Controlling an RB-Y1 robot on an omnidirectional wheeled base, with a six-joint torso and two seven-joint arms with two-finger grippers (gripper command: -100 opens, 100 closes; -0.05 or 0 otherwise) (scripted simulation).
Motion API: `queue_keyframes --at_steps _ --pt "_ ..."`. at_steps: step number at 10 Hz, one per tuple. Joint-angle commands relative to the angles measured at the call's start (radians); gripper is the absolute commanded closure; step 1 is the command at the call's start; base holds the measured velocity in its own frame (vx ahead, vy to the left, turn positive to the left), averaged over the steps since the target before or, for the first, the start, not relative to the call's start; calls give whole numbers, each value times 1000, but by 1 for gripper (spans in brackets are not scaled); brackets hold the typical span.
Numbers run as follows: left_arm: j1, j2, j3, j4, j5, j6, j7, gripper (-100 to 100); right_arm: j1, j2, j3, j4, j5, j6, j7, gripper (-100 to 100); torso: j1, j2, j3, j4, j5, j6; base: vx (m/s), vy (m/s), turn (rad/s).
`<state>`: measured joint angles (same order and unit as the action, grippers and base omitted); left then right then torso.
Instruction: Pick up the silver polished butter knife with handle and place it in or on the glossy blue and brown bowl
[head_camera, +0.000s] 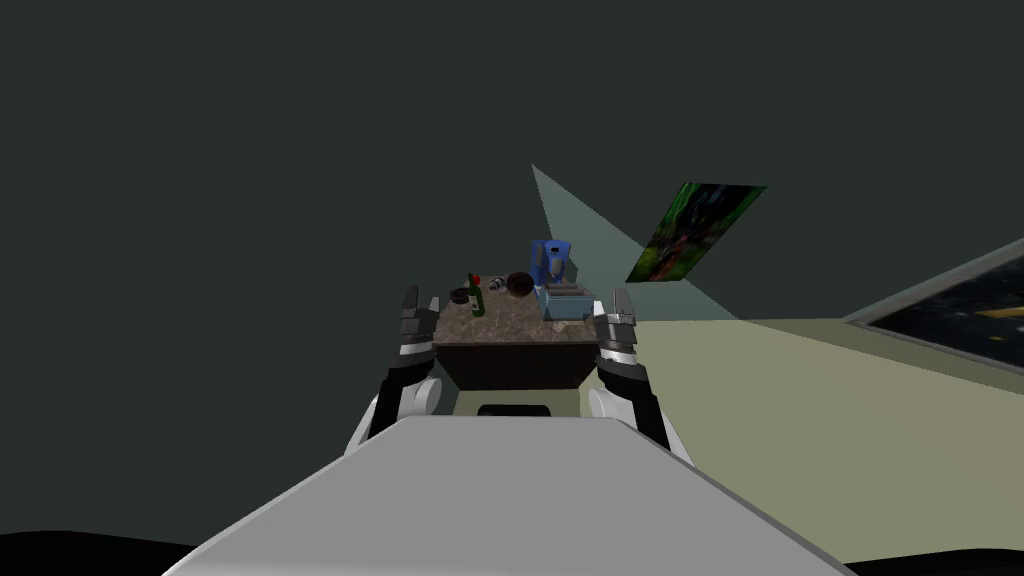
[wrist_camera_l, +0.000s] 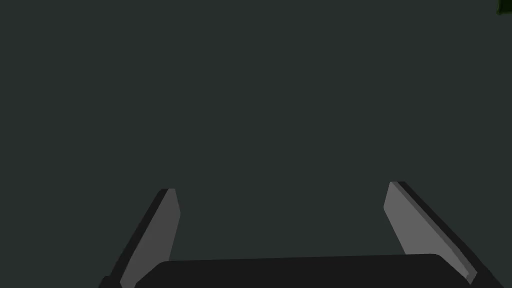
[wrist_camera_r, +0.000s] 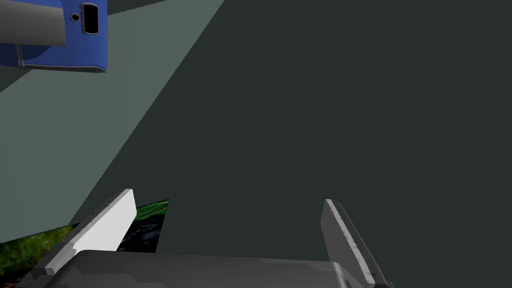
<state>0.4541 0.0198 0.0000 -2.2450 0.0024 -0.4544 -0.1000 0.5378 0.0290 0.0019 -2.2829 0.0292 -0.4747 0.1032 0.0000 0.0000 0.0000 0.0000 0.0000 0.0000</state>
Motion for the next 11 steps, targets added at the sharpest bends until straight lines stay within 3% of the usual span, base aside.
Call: queue_keyframes --at_steps 1,8,9,11 --pt "2 29 -1 5 -1 7 2 -100 0 0 0 0 0 0 0 0 0 0 0 0 0 0 -8 -12 -40" --pt "32 231 -7 61 -6 90 29 -100 0 0 0 0 0 0 0 0 -4 3 2 1 -1 0 -39 -50 -79" --pt "32 242 -7 61 -6 90 29 -100 0 0 0 0 0 0 0 0 -5 4 2 1 -1 0 -44 -59 -23" --pt "45 311 -10 82 -8 123 43 -100 0 0 0 0 0 0 0 0 -3 3 2 1 -1 0 -47 -57 -78"
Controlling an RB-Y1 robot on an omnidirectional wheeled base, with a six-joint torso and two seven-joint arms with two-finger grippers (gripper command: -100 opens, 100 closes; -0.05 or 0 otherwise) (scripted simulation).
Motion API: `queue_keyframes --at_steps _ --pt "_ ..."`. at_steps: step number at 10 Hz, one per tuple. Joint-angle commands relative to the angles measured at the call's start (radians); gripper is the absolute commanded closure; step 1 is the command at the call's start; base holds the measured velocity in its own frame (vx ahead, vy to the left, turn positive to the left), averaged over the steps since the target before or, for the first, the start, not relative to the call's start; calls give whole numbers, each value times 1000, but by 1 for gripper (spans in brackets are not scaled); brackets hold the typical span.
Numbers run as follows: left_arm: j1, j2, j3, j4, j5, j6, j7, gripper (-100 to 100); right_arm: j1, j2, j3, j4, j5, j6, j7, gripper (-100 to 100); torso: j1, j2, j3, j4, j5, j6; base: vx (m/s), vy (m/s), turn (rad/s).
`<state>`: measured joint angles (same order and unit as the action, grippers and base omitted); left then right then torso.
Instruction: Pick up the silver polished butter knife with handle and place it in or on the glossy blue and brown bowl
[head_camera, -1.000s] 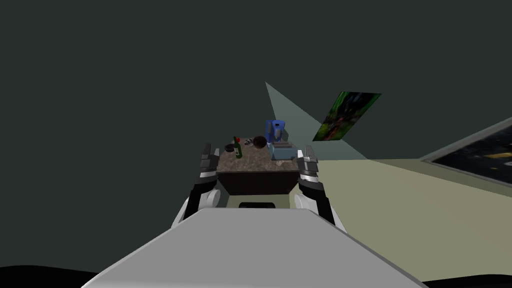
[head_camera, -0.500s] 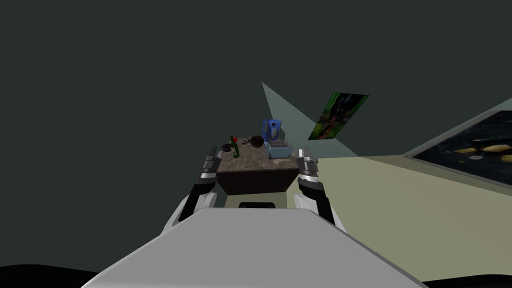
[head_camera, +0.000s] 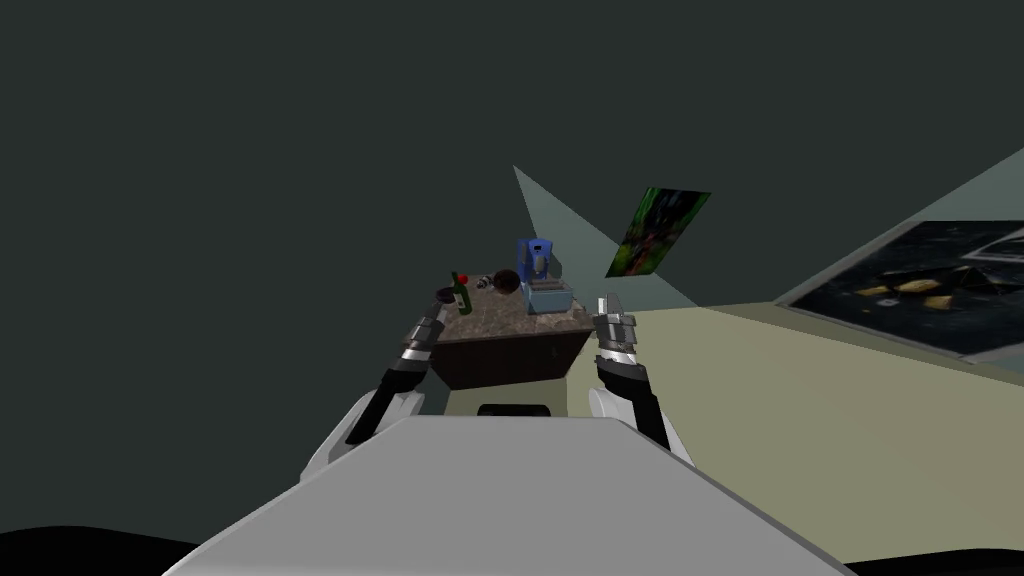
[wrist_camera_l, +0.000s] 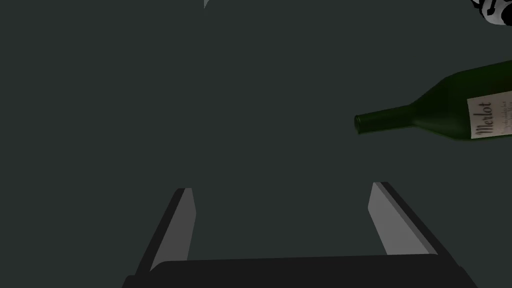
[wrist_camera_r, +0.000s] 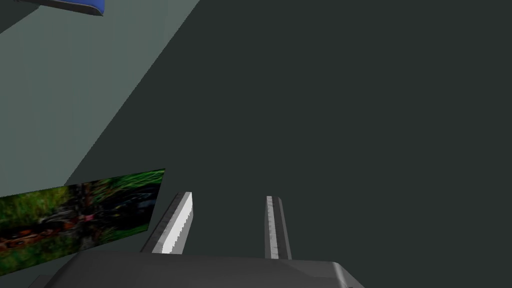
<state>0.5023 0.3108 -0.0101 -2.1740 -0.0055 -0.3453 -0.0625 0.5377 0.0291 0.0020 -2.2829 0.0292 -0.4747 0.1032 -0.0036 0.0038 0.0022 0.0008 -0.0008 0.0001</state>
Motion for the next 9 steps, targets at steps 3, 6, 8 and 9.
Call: queue_keyframes --at_steps 3,6,8,9 --pt "12 99 -2 34 -1 49 20 -100 0 0 0 0 0 0 0 0 0 -1 0 0 0 0 -45 -63 -73" --pt "27 184 -3 59 -2 87 35 -100 0 0 0 0 0 0 0 0 -1 -1 0 0 0 0 -44 -83 -74" --pt "35 231 -3 73 -2 106 41 -100 0 0 0 0 0 0 0 0 -1 0 0 0 0 0 -42 -66 -101" --pt "43 271 -3 87 -2 127 47 -100 0 0 0 0 0 0 0 0 0 -1 0 0 0 0 -26 -68 -92"
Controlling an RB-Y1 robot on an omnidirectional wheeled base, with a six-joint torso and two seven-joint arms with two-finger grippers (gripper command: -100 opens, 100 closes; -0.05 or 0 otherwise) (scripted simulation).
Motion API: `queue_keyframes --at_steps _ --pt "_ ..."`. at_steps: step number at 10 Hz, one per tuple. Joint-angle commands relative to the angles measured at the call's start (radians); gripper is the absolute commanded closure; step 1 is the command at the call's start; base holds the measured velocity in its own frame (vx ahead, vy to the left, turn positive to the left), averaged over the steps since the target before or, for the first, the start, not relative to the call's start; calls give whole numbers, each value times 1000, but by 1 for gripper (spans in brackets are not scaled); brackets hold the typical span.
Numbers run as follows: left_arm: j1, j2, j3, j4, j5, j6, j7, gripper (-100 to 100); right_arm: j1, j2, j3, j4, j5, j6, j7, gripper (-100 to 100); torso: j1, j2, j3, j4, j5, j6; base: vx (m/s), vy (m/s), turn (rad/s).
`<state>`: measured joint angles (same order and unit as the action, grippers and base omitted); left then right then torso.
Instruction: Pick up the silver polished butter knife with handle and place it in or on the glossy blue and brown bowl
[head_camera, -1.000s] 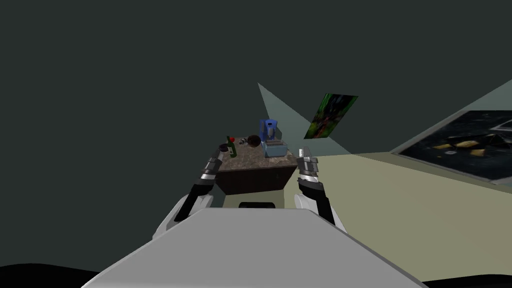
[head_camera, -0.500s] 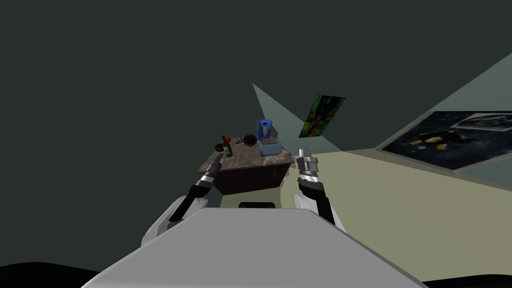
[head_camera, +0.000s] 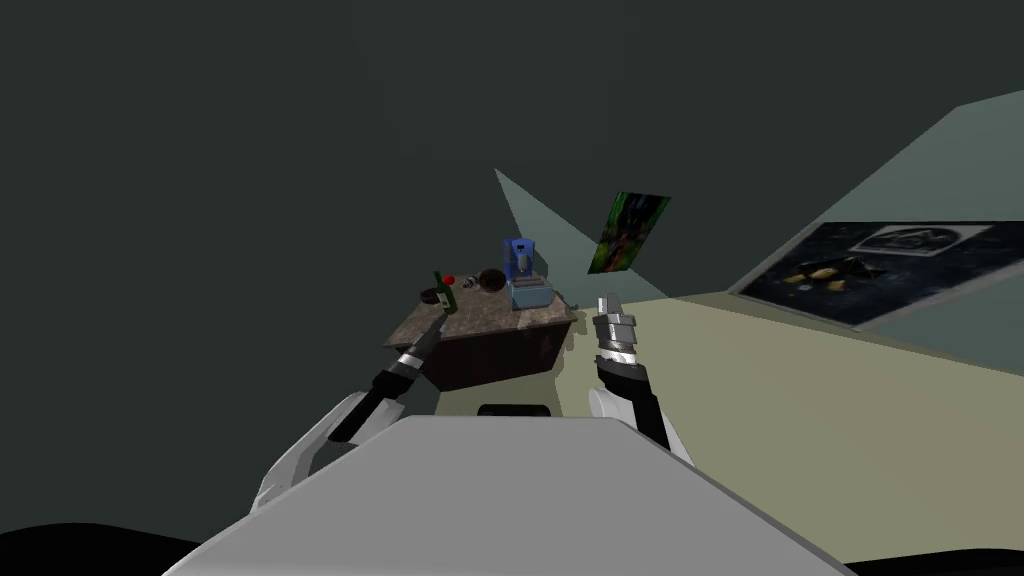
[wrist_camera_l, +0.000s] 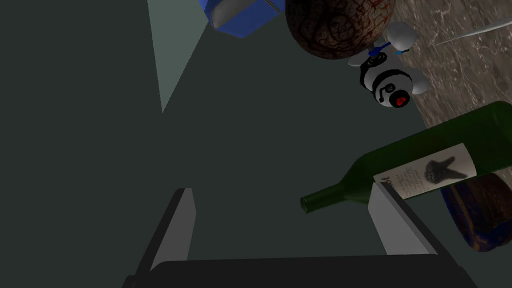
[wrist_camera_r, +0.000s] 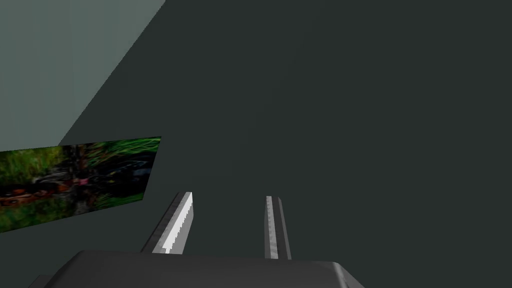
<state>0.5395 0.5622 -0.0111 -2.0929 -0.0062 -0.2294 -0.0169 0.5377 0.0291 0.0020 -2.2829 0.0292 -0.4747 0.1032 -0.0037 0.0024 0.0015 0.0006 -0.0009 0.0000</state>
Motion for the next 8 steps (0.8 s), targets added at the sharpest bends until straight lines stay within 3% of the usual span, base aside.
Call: queue_keyframes --at_steps 1,2,8 --pt "14 50 -1 21 -1 32 7 -100 0 0 0 0 0 0 0 0 0 0 0 0 0 0 -29 -90 -120" --pt "14 59 -1 21 -1 32 7 -100 0 0 0 0 0 0 0 0 -1 0 0 0 0 0 -25 -66 -61" --pt "54 235 6 114 4 150 13 -100 0 0 0 0 0 0 0 0 0 -2 -1 0 0 0 -3 -68 -156"
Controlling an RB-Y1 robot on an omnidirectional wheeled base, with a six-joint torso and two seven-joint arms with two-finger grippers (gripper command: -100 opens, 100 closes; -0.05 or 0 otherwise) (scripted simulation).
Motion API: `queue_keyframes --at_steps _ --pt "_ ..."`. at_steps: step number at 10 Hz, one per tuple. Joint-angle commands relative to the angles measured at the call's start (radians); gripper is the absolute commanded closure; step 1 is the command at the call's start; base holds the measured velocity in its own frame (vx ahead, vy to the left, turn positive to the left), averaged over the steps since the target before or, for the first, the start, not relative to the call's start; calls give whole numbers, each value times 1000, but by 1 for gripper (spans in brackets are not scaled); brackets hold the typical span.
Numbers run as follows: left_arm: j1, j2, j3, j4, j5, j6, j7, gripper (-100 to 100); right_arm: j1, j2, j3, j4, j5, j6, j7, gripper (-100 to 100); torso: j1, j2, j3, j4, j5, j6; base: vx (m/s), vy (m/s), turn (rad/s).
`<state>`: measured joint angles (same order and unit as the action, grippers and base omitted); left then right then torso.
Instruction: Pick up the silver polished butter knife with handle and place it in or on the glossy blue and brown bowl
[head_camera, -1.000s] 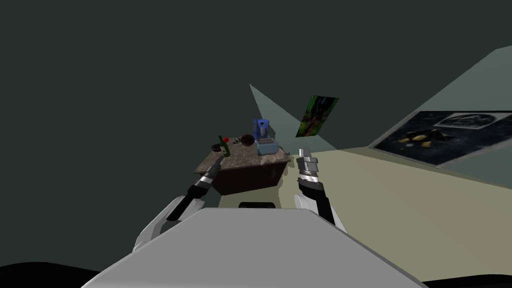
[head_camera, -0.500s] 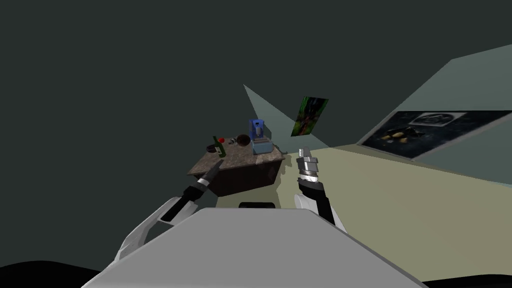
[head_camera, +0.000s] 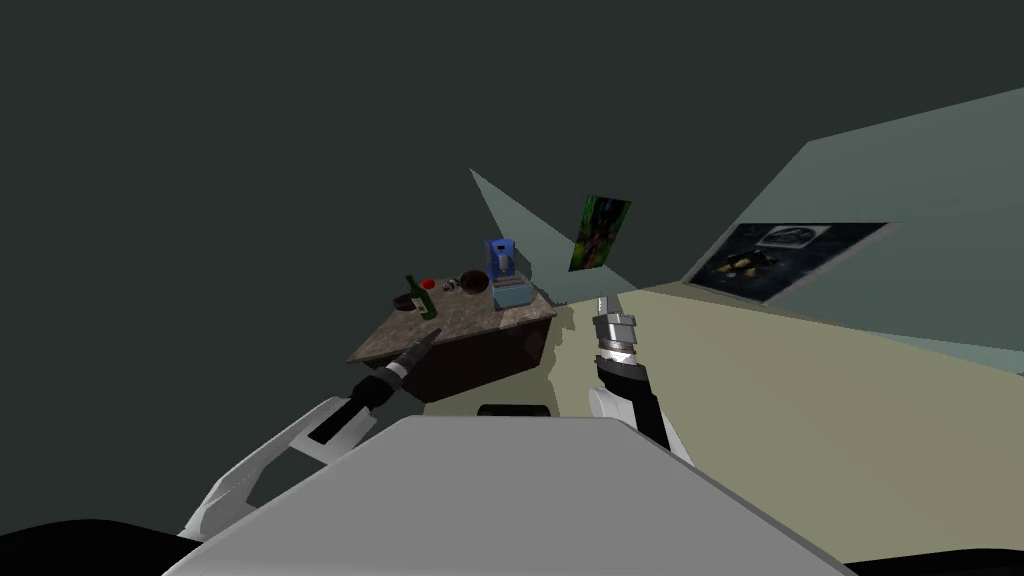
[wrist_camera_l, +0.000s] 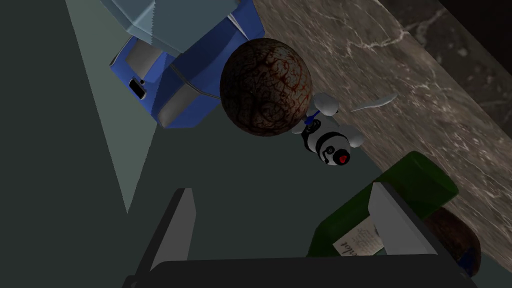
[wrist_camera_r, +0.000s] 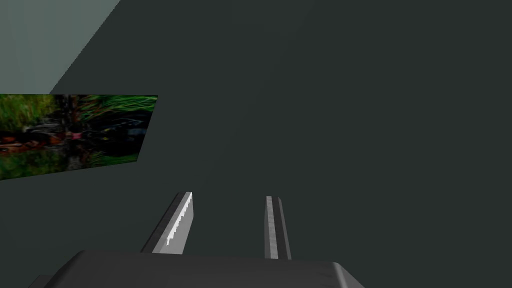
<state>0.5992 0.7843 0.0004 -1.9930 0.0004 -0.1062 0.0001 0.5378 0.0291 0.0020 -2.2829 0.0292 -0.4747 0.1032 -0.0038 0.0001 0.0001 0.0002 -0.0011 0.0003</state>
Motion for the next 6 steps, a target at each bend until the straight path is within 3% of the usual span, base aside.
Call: queue_keyframes --at_steps 1,2,5,6 --pt "1 45 -3 36 -1 50 -6 -100 0 0 0 0 0 0 0 0 0 0 0 0 0 0 33 -77 -275" --pt "1 45 -3 36 -1 53 -6 -100 0 0 0 0 0 0 0 0 0 -1 -1 0 0 0 31 -39 -50" --pt "22 126 7 107 4 136 -22 -100 0 0 0 0 0 0 0 0 3 -2 -1 -1 1 0 54 -29 -237" --pt "22 126 7 107 4 136 -22 -100 0 0 0 0 0 0 0 0 3 -4 -2 -1 1 0 49 -22 -70"
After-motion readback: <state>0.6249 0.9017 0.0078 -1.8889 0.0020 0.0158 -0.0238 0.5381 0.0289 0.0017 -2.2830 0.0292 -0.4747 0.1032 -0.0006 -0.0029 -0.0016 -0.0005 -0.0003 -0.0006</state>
